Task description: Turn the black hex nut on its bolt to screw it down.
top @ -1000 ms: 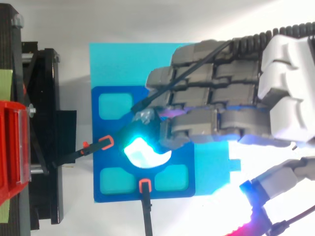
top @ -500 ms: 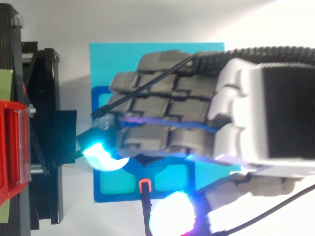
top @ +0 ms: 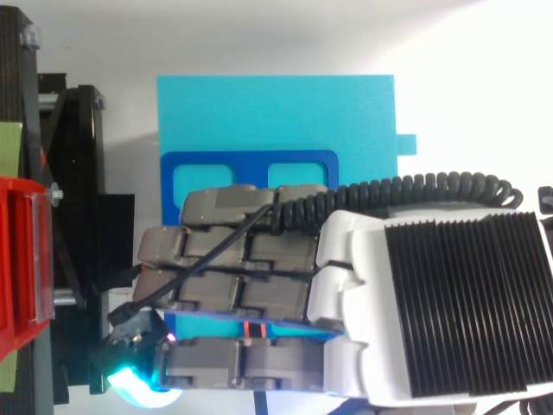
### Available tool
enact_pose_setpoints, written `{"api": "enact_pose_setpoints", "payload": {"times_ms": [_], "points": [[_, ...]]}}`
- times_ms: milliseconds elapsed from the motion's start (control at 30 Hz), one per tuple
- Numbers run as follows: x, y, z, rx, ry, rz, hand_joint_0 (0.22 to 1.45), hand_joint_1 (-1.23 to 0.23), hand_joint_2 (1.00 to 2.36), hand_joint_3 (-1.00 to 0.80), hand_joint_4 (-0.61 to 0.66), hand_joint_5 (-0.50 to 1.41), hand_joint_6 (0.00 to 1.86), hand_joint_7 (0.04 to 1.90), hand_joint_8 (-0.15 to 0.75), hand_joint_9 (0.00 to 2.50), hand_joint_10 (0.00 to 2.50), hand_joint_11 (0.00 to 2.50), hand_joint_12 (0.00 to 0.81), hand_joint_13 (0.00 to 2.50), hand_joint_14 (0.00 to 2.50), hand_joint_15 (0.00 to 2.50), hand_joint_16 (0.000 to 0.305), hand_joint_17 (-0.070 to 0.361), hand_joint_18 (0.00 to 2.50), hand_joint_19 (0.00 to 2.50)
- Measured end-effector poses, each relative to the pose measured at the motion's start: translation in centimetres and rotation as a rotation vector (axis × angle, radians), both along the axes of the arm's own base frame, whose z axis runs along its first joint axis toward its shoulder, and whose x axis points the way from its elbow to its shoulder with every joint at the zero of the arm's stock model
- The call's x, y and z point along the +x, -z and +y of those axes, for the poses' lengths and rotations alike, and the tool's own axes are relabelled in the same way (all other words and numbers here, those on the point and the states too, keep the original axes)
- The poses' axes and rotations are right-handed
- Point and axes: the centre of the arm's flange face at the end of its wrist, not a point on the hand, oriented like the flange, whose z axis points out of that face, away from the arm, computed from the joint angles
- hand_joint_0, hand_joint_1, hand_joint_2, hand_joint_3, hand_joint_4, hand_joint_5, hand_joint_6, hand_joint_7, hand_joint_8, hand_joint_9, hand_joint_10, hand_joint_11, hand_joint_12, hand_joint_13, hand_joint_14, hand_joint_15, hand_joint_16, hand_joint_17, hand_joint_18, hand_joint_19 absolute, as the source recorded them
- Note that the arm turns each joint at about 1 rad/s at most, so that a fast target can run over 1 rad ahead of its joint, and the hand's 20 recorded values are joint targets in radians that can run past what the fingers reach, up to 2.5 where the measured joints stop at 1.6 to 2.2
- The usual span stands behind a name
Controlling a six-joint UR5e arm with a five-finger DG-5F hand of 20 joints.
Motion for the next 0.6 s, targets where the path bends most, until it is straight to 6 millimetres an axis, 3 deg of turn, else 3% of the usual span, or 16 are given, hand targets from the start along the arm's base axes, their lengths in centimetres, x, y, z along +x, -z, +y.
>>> {"api": "enact_pose_setpoints", "payload": {"times_ms": [600], "points": [[-0.4,0.7,-1.2,-0.024,0.019,0.032,0.55,-0.37,1.00,-0.50,0.18,-0.13,0.50,0.74,0.260,0.51,0.00,0.00,0.308,0.37,0.00,0.00,0.045,0.102,0.37,0.25]]}}
